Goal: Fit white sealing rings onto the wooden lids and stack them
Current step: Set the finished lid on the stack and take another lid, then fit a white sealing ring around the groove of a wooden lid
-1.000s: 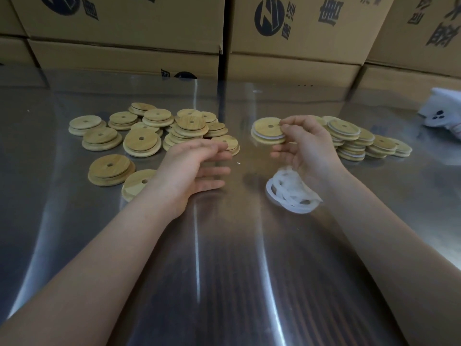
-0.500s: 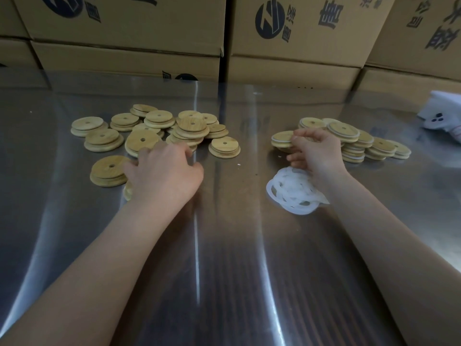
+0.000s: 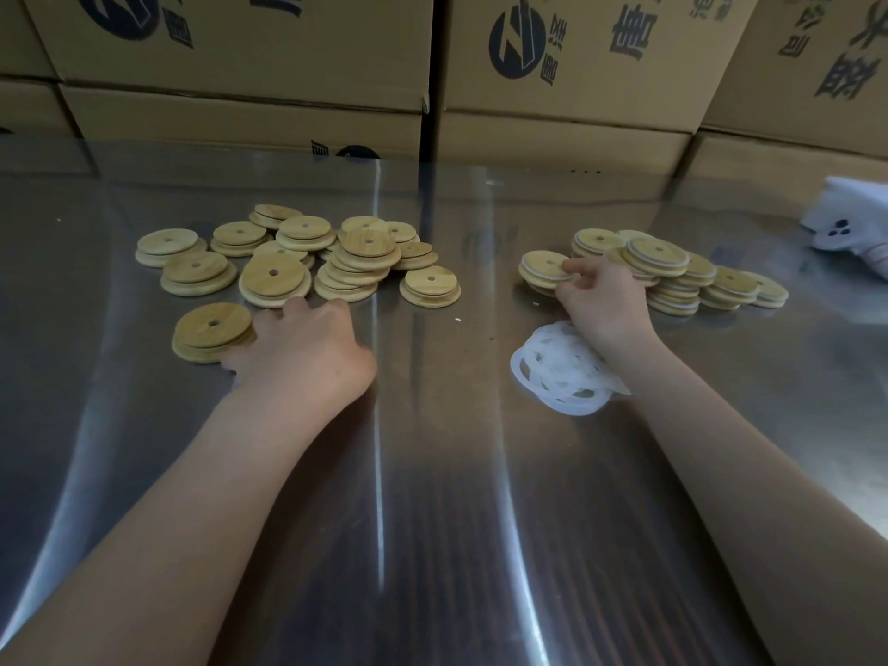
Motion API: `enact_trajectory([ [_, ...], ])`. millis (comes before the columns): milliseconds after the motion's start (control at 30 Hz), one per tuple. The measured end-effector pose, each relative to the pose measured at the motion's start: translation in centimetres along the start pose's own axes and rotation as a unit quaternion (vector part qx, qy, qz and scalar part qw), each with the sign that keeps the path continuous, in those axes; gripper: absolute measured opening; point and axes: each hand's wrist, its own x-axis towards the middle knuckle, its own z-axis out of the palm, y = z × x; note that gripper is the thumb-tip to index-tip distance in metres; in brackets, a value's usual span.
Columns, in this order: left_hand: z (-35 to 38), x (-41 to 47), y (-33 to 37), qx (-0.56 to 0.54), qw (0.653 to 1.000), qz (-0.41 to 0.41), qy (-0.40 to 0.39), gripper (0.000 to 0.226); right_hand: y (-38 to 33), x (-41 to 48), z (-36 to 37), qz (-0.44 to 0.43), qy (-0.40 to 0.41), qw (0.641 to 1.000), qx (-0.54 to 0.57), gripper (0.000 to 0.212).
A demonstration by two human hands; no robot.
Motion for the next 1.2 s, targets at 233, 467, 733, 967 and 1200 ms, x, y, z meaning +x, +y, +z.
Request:
enact_trajectory([
  [233, 0.6, 0.3, 0.0, 0.004, 0.999, 0.045, 0.008, 0.047, -0.2, -0.1, -0.1, -0.031, -0.027, 0.997, -0.068, 0.049],
  [467, 1.3, 1.3, -0.4, -0.061, 0.989, 0.095, 0.097, 0.046, -1.3, -0.4, -0.5, -0.067, 0.000, 0.990, -0.123, 0.030],
  [733, 1.3, 0.8, 0.5, -0.148, 0.971, 0.116, 0.149, 0.041, -3.0, -1.4, -1.7, -0.065, -0.121, 0.979, -0.150, 0.026],
  [967, 1.2, 0.3, 0.8, -0.298, 0.929, 0.140, 0.171, 0.034, -3.2, -1.3, -2.2, -0.043, -0.199, 0.965, -0.165, 0.029],
  [1200, 0.8, 0.1, 1.4, -0.597, 0.799, 0.066, 0.029, 0.019, -3.3, -1.6, -2.3, -0.047, -0.221, 0.959, -0.172, 0.030],
])
